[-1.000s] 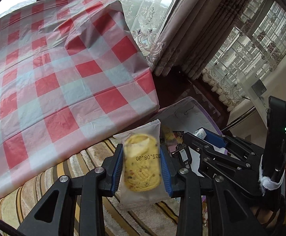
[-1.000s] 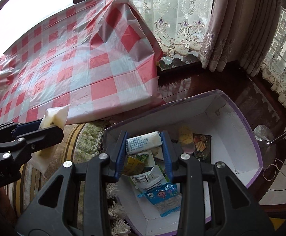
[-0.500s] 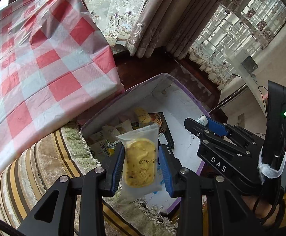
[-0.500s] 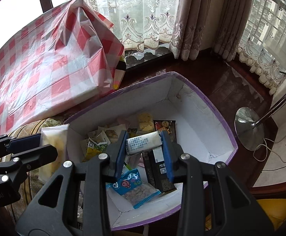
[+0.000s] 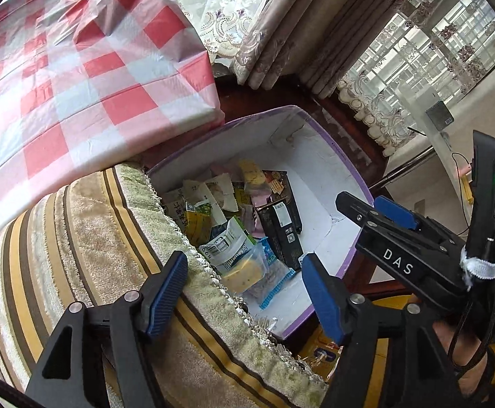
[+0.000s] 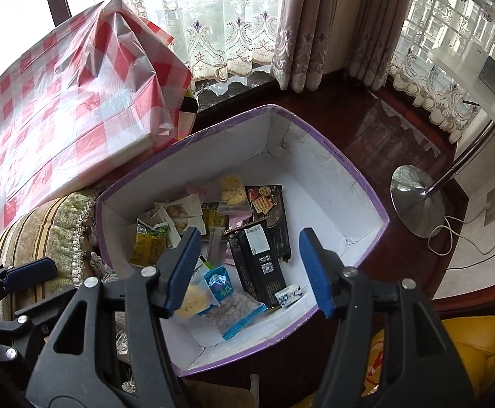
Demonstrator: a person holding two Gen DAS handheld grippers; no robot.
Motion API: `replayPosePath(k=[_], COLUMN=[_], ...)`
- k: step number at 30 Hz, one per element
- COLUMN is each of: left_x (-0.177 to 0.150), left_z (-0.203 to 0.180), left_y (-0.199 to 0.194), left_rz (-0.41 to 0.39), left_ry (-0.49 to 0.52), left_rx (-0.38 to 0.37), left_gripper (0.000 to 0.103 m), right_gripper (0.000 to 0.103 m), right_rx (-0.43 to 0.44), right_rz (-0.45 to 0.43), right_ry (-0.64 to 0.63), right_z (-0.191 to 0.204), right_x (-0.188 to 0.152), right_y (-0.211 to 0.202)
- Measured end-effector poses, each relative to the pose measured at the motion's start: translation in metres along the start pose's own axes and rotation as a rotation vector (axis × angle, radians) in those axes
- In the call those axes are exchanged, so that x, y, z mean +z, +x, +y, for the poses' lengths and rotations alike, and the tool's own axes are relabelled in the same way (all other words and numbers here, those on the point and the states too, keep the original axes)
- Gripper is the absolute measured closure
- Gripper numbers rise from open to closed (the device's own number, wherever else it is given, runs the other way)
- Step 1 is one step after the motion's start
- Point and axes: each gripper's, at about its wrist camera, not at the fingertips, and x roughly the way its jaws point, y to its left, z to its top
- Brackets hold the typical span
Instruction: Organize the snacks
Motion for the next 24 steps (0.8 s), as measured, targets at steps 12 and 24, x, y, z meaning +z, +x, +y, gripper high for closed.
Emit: replayPosePath(k=[12, 24], left_x=[0.002, 0.004], left_z=[-0.004, -0.003], left_y=[0.012, 0.015], left_rz=[0.035, 0.045], left_ry=[0.038, 0.039], left_rx=[-0.022, -0.027], left_gripper=[0.017, 0.016], right_gripper=[0.04, 0.04], right_rx=[-0.034, -0.034], right_rz=[0.038, 0.065], right_ry=[0.008, -0.006], right_z=[0.0, 0.005], right_x=[-0.004, -0.007], right_y=[0.007, 0.013])
